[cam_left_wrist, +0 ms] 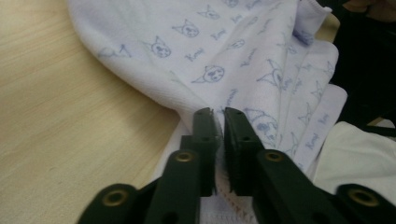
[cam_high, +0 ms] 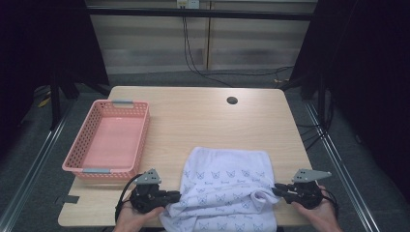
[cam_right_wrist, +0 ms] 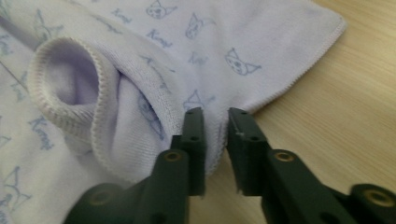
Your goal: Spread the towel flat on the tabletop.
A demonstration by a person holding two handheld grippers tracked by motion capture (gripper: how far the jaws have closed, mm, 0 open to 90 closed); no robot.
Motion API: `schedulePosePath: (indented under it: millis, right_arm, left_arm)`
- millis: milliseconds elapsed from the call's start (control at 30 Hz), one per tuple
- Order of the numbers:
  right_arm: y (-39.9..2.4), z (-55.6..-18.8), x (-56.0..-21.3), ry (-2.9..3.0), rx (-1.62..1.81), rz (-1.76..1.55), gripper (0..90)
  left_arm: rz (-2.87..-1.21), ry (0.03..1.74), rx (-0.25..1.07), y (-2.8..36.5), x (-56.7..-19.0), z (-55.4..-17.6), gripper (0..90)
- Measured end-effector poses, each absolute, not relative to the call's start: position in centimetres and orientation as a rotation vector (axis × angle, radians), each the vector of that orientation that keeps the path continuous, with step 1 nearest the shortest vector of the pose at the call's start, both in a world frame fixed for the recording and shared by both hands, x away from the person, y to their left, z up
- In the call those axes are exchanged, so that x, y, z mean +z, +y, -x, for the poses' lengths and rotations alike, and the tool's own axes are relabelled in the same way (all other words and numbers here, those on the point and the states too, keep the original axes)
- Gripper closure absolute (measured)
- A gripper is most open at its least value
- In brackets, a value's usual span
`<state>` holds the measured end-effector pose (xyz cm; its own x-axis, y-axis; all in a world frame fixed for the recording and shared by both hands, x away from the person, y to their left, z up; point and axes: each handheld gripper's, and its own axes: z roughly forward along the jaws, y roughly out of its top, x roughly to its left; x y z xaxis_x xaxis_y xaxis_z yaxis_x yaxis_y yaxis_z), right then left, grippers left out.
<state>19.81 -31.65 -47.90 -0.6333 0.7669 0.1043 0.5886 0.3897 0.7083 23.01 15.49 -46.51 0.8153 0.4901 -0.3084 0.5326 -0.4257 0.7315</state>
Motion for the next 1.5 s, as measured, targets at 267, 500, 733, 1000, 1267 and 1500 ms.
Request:
schedulePosePath:
  millis: [267, 500, 733, 1000, 1267, 1500]
  right_arm:
    - [-31.9, -26.4, -47.4, 2.291, 1.105, -1.225, 55.6]
    - [-31.2, -32.3, -49.5, 2.287, 1.013, -1.292, 49.2]
    - [-30.3, -32.8, -50.6, 2.301, 1.008, -1.271, 61.0]
    - [-30.6, -31.9, -49.3, 2.304, 1.125, -1.276, 85.4]
    - [-31.0, -31.3, -48.5, 2.264, 1.166, -1.285, 84.9]
    - [-31.2, -31.0, -48.7, 2.285, 1.162, -1.286, 84.7]
  left_arm:
    - [-2.098, 0.778, 0.103, 12.4, -46.5, -28.6, 63.8]
    - [-2.072, 0.844, 0.014, 10.4, -48.0, -32.6, 57.7]
    - [-2.098, 0.911, 0.063, 10.2, -49.4, -34.2, 51.2]
    - [-2.127, 0.866, 0.002, 10.0, -50.2, -34.8, 73.9]
    - [-2.027, 0.668, 0.075, 8.5, -46.0, -32.6, 86.6]
    - [-2.204, 0.435, -0.072, 2.9, -47.4, -29.6, 73.5]
